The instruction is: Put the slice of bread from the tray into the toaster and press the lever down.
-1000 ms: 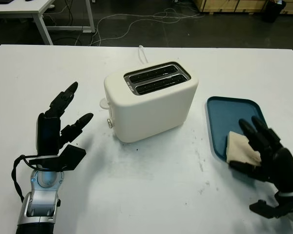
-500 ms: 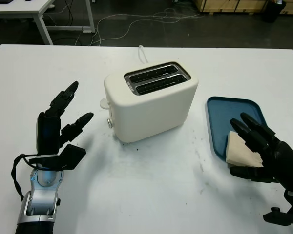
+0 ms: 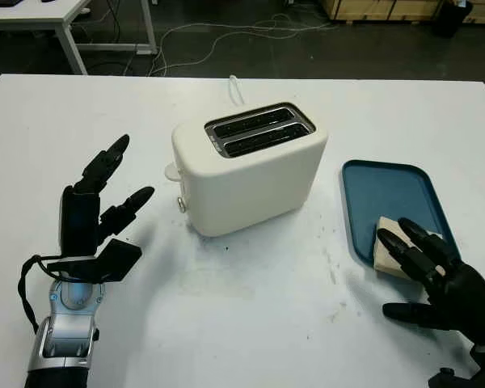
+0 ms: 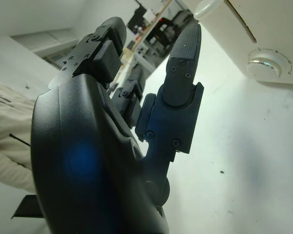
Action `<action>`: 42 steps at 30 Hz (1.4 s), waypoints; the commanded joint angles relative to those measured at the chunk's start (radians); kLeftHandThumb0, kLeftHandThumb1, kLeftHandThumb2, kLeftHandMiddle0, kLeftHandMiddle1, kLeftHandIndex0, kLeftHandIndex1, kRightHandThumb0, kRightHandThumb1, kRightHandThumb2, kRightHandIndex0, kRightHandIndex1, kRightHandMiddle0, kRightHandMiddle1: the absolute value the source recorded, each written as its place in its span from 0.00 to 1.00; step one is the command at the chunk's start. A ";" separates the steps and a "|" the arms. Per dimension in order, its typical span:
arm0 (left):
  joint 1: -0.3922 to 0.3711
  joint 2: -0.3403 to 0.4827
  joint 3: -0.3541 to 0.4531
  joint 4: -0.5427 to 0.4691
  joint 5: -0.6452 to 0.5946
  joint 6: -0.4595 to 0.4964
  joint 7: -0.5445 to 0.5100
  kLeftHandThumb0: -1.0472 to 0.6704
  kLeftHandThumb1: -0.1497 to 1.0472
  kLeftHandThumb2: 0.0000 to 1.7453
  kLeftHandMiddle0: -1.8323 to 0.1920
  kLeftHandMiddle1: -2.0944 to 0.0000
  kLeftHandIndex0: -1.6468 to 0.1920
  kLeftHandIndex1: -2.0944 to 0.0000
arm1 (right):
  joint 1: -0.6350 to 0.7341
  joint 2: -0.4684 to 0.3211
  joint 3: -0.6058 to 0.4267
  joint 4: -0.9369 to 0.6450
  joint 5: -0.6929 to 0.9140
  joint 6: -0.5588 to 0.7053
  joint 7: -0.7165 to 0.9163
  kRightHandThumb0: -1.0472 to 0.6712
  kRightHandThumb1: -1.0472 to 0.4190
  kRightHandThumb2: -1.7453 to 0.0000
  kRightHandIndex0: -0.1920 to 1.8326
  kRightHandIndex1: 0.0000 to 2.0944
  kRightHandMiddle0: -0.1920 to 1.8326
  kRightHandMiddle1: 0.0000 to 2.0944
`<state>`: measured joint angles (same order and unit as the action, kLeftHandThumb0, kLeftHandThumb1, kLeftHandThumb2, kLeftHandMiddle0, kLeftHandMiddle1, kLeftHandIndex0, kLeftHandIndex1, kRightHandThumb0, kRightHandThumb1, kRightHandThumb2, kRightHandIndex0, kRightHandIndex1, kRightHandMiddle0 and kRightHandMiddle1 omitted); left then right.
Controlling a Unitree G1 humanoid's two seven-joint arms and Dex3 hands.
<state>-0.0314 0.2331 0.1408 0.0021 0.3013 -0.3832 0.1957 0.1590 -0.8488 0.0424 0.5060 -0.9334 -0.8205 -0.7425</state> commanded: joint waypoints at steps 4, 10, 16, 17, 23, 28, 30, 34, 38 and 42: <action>0.004 0.005 -0.001 0.001 -0.016 -0.013 -0.010 0.32 0.89 0.06 0.61 1.00 0.62 1.00 | -0.005 0.013 0.035 0.034 0.008 0.078 -0.020 0.21 0.09 0.94 0.10 0.00 0.10 0.00; 0.002 0.001 -0.004 0.004 -0.030 -0.014 -0.024 0.31 0.89 0.05 0.61 1.00 0.62 1.00 | -0.023 0.023 0.044 0.043 0.022 0.149 -0.054 0.28 0.09 0.92 0.10 0.00 0.10 0.00; 0.001 0.003 -0.004 0.014 -0.036 -0.030 -0.027 0.31 0.89 0.05 0.61 1.00 0.62 1.00 | -0.026 0.025 0.053 0.021 0.032 0.195 -0.063 0.35 0.09 0.95 0.13 0.01 0.13 0.01; 0.001 0.003 -0.004 0.014 -0.035 -0.030 -0.026 0.31 0.89 0.05 0.61 1.00 0.62 1.00 | -0.025 0.023 0.055 0.014 0.031 0.200 -0.061 0.35 0.09 0.94 0.13 0.01 0.13 0.01; 0.000 0.006 0.001 0.016 -0.027 -0.044 -0.013 0.32 0.89 0.05 0.61 1.00 0.62 1.00 | -0.003 0.022 0.051 -0.062 0.063 0.239 0.017 0.36 0.09 0.94 0.15 0.01 0.16 0.01; -0.004 0.009 0.008 0.019 -0.017 -0.058 0.000 0.32 0.89 0.05 0.60 0.99 0.61 1.00 | 0.039 0.006 0.045 -0.194 0.052 0.337 0.143 0.35 0.09 0.89 0.19 0.04 0.19 0.02; -0.003 0.010 0.014 0.008 -0.015 -0.047 0.003 0.32 0.89 0.05 0.60 0.99 0.61 1.00 | 0.048 0.003 0.051 -0.233 0.027 0.371 0.166 0.34 0.09 0.90 0.15 0.22 0.23 0.02; 0.003 0.010 0.026 -0.018 -0.009 -0.021 0.005 0.32 0.89 0.05 0.60 0.99 0.61 1.00 | 0.068 -0.005 0.058 -0.305 -0.026 0.439 0.199 0.34 0.09 0.87 0.10 0.72 0.24 0.31; 0.006 0.009 0.034 -0.030 -0.029 -0.022 -0.003 0.34 0.89 0.03 0.60 1.00 0.61 1.00 | 0.080 -0.003 0.062 -0.357 -0.042 0.475 0.241 0.40 0.09 0.80 0.54 0.83 0.22 0.81; 0.012 0.008 0.038 -0.036 -0.041 -0.018 -0.015 0.35 0.89 0.03 0.60 1.00 0.61 1.00 | 0.092 0.003 0.061 -0.407 -0.062 0.503 0.251 0.41 0.09 0.75 0.83 0.83 0.20 0.83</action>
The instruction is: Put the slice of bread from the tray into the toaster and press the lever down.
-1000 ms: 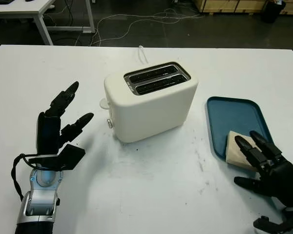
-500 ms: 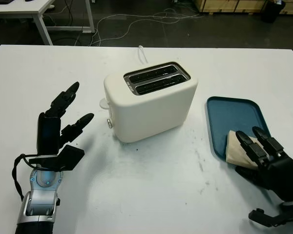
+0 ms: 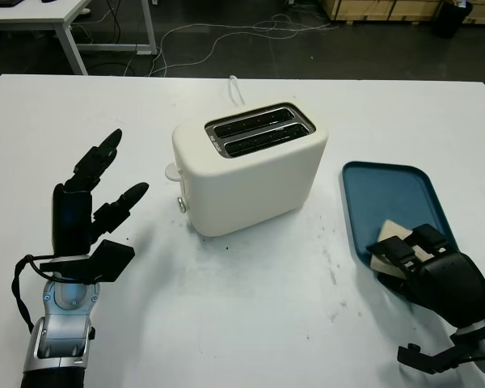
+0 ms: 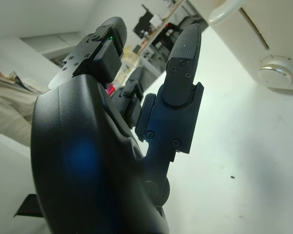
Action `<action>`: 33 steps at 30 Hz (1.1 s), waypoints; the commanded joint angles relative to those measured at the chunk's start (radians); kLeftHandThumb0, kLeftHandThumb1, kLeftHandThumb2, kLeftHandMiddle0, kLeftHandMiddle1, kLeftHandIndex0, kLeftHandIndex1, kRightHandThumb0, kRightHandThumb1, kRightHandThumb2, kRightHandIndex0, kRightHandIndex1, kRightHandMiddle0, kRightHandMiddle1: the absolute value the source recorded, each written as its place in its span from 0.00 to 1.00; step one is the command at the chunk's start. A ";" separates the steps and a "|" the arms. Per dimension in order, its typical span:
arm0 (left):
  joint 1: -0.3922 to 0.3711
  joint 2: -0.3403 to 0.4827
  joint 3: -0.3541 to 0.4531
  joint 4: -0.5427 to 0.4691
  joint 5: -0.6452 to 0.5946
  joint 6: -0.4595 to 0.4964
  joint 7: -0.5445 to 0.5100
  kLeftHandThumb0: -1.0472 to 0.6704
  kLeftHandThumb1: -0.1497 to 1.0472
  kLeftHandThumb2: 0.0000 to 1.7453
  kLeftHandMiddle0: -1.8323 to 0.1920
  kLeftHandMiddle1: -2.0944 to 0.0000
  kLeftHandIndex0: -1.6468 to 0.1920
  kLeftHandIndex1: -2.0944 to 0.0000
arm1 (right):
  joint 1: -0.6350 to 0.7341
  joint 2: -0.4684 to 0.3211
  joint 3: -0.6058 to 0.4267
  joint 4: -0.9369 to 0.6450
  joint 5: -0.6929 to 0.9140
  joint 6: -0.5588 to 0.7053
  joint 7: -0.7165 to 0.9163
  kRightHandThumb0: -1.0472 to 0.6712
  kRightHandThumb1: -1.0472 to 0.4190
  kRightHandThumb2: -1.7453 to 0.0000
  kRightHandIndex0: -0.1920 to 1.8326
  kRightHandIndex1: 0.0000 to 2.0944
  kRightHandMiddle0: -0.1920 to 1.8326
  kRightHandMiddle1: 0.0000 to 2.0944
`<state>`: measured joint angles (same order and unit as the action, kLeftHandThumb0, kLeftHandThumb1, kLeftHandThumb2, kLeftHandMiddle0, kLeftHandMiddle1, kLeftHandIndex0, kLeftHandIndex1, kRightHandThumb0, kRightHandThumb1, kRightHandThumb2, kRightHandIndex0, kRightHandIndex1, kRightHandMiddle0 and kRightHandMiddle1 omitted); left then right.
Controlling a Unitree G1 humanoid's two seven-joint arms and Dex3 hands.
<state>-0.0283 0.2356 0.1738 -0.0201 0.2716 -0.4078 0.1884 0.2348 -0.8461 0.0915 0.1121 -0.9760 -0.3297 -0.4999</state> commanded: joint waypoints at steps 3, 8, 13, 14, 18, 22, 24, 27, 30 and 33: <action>0.013 0.005 0.005 -0.025 -0.018 0.023 -0.019 0.33 0.89 0.03 0.60 1.00 0.61 1.00 | 0.022 0.011 0.013 -0.032 -0.029 0.041 0.022 0.41 0.09 0.72 0.85 0.83 0.16 0.83; 0.010 0.004 0.005 -0.009 -0.014 0.005 -0.011 0.34 0.89 0.03 0.60 1.00 0.61 1.00 | 0.008 0.005 0.015 -0.024 -0.048 0.032 -0.023 0.43 0.09 0.68 0.87 0.83 0.14 0.83; 0.007 0.004 0.002 0.000 -0.017 -0.005 -0.013 0.34 0.89 0.03 0.60 1.00 0.60 1.00 | -0.040 0.010 -0.004 0.004 -0.029 0.001 -0.121 0.43 0.09 0.71 0.70 0.83 0.11 0.83; 0.007 0.004 0.001 -0.001 -0.011 -0.003 -0.010 0.34 0.89 0.02 0.59 1.00 0.60 1.00 | -0.057 0.009 -0.006 0.017 -0.027 -0.015 -0.158 0.44 0.09 0.72 0.56 0.83 0.11 0.83; 0.009 0.000 -0.002 -0.012 -0.011 0.010 -0.013 0.34 0.89 0.02 0.59 1.00 0.60 1.00 | -0.142 0.017 -0.019 0.074 0.018 -0.097 -0.269 0.45 0.09 0.79 0.12 0.83 0.10 0.83; 0.011 0.001 -0.003 -0.015 -0.009 0.015 -0.015 0.34 0.89 0.02 0.60 1.00 0.60 1.00 | -0.223 0.021 -0.037 0.114 0.085 -0.170 -0.300 0.43 0.09 0.78 0.10 0.83 0.09 0.83; 0.012 0.001 -0.003 -0.014 -0.008 0.015 -0.015 0.34 0.89 0.03 0.60 1.00 0.61 1.00 | -0.267 0.019 -0.042 0.135 0.097 -0.204 -0.318 0.42 0.09 0.77 0.10 0.83 0.09 0.83; 0.012 0.003 -0.003 -0.009 -0.008 0.006 -0.013 0.35 0.89 0.02 0.60 1.00 0.61 1.00 | -0.331 0.026 -0.055 0.161 0.150 -0.249 -0.298 0.40 0.09 0.72 0.09 0.83 0.09 0.83; 0.012 -0.001 -0.003 -0.010 -0.016 0.007 -0.015 0.36 0.89 0.02 0.60 1.00 0.60 1.00 | -0.380 0.026 -0.062 0.176 0.195 -0.269 -0.247 0.37 0.09 0.68 0.09 0.83 0.09 0.83; 0.012 -0.001 -0.003 -0.009 -0.010 0.004 -0.010 0.35 0.89 0.02 0.60 1.00 0.60 1.00 | -0.408 0.024 -0.059 0.191 0.232 -0.291 -0.191 0.36 0.09 0.68 0.09 0.83 0.09 0.83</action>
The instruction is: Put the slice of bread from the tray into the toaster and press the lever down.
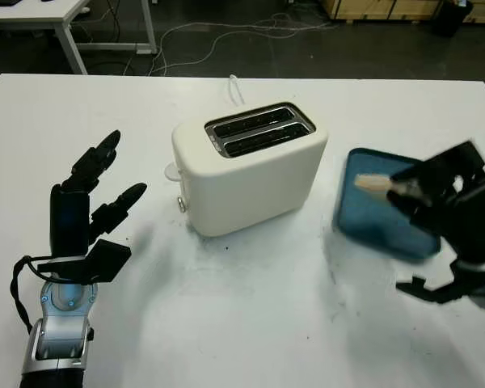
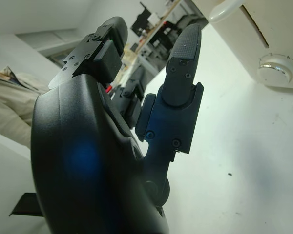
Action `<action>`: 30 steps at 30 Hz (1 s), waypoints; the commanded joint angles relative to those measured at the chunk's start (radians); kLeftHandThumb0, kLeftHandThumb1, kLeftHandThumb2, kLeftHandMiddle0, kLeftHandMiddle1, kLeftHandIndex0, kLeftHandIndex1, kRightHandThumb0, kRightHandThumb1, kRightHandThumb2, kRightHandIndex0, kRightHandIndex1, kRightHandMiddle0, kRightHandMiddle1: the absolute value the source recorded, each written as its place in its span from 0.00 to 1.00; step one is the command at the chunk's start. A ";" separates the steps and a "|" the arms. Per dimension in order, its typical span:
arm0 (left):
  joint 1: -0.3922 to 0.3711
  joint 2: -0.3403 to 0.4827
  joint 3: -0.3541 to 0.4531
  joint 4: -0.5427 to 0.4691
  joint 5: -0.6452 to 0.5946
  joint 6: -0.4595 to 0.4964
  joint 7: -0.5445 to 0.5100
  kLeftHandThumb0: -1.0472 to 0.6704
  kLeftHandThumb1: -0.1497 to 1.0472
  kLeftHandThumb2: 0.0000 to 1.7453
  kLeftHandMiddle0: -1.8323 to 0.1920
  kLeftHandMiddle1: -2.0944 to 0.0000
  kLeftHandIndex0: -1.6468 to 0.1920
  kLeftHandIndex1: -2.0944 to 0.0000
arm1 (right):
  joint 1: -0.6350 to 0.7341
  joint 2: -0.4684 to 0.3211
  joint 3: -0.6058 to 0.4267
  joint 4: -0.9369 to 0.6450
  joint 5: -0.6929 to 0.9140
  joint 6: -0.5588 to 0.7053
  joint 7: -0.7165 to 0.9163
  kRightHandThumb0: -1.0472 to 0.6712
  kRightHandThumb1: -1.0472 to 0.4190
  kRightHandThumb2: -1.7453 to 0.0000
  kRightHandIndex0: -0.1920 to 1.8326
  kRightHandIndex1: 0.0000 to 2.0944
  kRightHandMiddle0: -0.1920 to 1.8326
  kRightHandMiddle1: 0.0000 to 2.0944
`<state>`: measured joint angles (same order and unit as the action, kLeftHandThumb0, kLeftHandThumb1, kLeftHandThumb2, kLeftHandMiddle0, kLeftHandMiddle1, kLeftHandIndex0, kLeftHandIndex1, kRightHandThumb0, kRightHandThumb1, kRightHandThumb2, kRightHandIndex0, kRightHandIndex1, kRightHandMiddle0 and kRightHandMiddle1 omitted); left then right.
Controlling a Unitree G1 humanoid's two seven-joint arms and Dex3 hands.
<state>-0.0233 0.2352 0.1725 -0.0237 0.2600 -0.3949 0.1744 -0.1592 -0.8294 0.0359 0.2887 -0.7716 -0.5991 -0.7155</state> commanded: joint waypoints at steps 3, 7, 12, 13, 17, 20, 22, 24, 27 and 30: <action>0.008 0.004 -0.001 -0.003 0.018 -0.010 0.012 0.34 0.89 0.03 0.59 1.00 0.60 1.00 | -0.029 0.004 0.009 0.032 0.039 -0.048 0.076 0.35 0.09 0.68 0.09 0.83 0.09 0.83; 0.010 0.000 0.000 -0.007 0.007 -0.006 0.006 0.34 0.89 0.03 0.60 1.00 0.60 1.00 | -0.041 0.012 0.017 0.038 0.021 -0.055 0.094 0.35 0.09 0.67 0.09 0.83 0.09 0.83; 0.010 0.001 -0.001 -0.004 0.016 -0.007 0.011 0.34 0.89 0.03 0.60 1.00 0.60 1.00 | -0.063 0.020 0.019 0.052 0.030 -0.062 0.123 0.36 0.09 0.67 0.09 0.83 0.09 0.83; 0.010 0.000 -0.001 -0.004 0.017 -0.007 0.012 0.34 0.89 0.03 0.60 1.00 0.60 1.00 | -0.072 0.024 0.017 0.060 0.038 -0.070 0.126 0.36 0.09 0.67 0.09 0.83 0.09 0.83; 0.011 -0.007 -0.003 -0.019 0.008 0.006 0.005 0.35 0.89 0.02 0.60 1.00 0.60 1.00 | -0.134 0.021 -0.002 0.094 0.070 -0.065 0.164 0.37 0.09 0.68 0.09 0.83 0.09 0.83; 0.011 -0.005 -0.004 -0.017 0.016 0.004 0.008 0.35 0.89 0.02 0.60 1.00 0.60 1.00 | -0.215 0.013 -0.029 0.136 0.181 -0.072 0.264 0.38 0.09 0.70 0.17 0.83 0.15 0.83; 0.011 -0.006 -0.004 -0.016 0.018 0.003 0.011 0.35 0.89 0.02 0.60 1.00 0.60 1.00 | -0.271 0.007 -0.043 0.159 0.232 -0.066 0.328 0.38 0.09 0.71 0.21 0.83 0.19 0.81; 0.011 -0.009 -0.004 -0.016 0.012 0.003 0.008 0.35 0.89 0.02 0.60 1.00 0.60 1.00 | -0.319 0.005 -0.053 0.174 0.259 -0.059 0.374 0.39 0.09 0.73 0.27 0.83 0.23 0.81; 0.014 -0.010 -0.004 -0.022 0.006 0.011 0.002 0.35 0.89 0.02 0.60 1.00 0.60 1.00 | -0.359 0.005 -0.056 0.198 0.255 -0.077 0.386 0.40 0.09 0.77 0.32 0.83 0.29 0.80; 0.016 -0.011 -0.003 -0.028 0.010 0.016 0.005 0.35 0.89 0.02 0.60 1.00 0.60 1.00 | -0.354 0.007 -0.055 0.177 0.249 -0.059 0.418 0.42 0.09 0.80 0.36 0.83 0.33 0.76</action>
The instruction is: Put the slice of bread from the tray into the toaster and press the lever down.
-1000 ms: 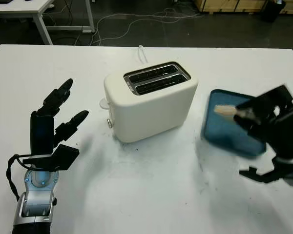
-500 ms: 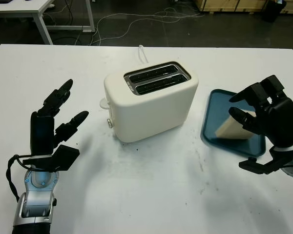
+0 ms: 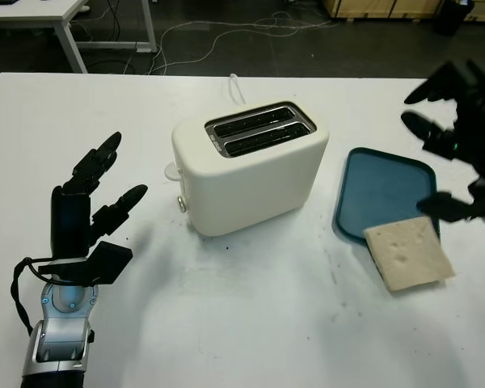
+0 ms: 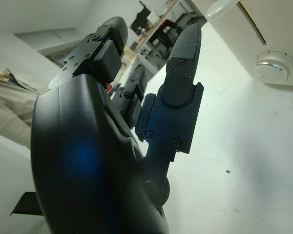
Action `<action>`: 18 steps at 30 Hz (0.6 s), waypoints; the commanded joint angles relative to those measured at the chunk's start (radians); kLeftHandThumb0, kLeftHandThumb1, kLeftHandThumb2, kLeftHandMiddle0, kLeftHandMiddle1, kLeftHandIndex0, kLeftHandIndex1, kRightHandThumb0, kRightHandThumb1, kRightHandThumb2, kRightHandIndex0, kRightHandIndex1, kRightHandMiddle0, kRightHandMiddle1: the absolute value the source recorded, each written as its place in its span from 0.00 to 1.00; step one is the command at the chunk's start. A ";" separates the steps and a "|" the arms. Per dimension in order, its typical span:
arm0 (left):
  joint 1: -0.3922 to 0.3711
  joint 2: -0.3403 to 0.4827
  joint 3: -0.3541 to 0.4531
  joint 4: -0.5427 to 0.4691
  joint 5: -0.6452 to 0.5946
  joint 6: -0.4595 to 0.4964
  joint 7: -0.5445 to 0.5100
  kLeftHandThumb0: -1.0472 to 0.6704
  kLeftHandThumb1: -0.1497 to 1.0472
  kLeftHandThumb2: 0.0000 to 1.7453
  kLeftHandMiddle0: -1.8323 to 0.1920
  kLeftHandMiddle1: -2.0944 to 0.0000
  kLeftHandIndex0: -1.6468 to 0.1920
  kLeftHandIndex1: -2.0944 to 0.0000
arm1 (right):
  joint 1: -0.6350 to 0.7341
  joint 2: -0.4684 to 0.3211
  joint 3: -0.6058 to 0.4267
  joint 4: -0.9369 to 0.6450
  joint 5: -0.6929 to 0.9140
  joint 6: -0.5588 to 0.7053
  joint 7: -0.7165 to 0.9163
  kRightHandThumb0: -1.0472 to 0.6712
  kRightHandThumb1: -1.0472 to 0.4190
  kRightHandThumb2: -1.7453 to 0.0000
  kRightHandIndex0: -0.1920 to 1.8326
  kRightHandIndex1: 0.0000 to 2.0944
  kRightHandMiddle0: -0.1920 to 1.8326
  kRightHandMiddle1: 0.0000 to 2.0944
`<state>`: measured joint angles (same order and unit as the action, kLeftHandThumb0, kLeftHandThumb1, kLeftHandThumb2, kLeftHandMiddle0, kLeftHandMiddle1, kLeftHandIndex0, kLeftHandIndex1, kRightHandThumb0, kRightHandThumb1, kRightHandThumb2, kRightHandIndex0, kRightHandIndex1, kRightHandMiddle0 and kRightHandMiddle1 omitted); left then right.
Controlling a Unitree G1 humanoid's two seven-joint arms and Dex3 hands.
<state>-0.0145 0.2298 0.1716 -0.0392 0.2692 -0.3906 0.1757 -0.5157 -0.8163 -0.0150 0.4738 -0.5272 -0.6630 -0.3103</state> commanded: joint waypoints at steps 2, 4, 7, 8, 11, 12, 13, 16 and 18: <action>0.006 -0.004 -0.001 -0.010 0.001 0.008 0.004 0.35 0.89 0.02 0.60 1.00 0.60 1.00 | 0.012 -0.005 0.000 -0.010 -0.013 0.005 0.015 0.44 0.09 0.84 0.38 0.83 0.39 0.68; 0.005 -0.002 -0.001 -0.005 -0.001 0.003 0.004 0.34 0.89 0.02 0.60 1.00 0.60 1.00 | 0.019 -0.003 0.005 -0.002 -0.025 0.000 0.012 0.44 0.09 0.86 0.40 0.83 0.41 0.64; 0.005 0.000 -0.001 -0.004 0.001 0.002 0.004 0.34 0.89 0.02 0.60 1.00 0.60 1.00 | 0.041 -0.013 0.004 -0.015 -0.019 0.010 0.048 0.43 0.09 0.83 0.40 0.83 0.41 0.65; 0.006 -0.001 -0.002 -0.007 0.001 0.004 0.004 0.35 0.89 0.02 0.59 1.00 0.60 1.00 | 0.050 -0.024 0.004 -0.019 -0.002 0.006 0.084 0.41 0.09 0.80 0.39 0.83 0.41 0.58; 0.008 -0.002 -0.001 -0.009 0.002 0.004 0.005 0.35 0.89 0.02 0.59 1.00 0.60 1.00 | 0.099 -0.058 -0.001 -0.041 0.037 -0.029 0.178 0.37 0.09 0.78 0.37 0.83 0.42 0.53; 0.009 -0.001 0.000 -0.011 0.001 0.006 0.003 0.35 0.89 0.02 0.59 1.00 0.60 1.00 | 0.132 -0.069 -0.006 -0.060 0.043 -0.041 0.199 0.36 0.09 0.82 0.37 0.83 0.39 0.59; 0.009 0.000 0.001 -0.012 0.000 0.007 0.002 0.35 0.89 0.02 0.59 1.00 0.60 1.00 | 0.173 -0.082 -0.011 -0.092 0.061 -0.034 0.239 0.34 0.09 0.86 0.36 0.83 0.36 0.65; 0.008 0.003 0.002 -0.007 0.001 0.004 0.003 0.34 0.89 0.02 0.59 1.00 0.60 1.00 | 0.307 -0.124 -0.038 -0.233 0.107 0.033 0.378 0.31 0.09 0.95 0.29 0.83 0.29 0.68; 0.005 0.002 0.001 -0.002 -0.005 0.000 0.001 0.34 0.89 0.02 0.59 1.00 0.60 1.00 | 0.392 -0.156 -0.060 -0.326 0.100 0.078 0.458 0.28 0.09 0.99 0.27 0.65 0.34 0.37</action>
<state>-0.0098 0.2301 0.1727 -0.0394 0.2683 -0.3860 0.1751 -0.1634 -0.9425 -0.0543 0.1998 -0.4424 -0.6152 0.1102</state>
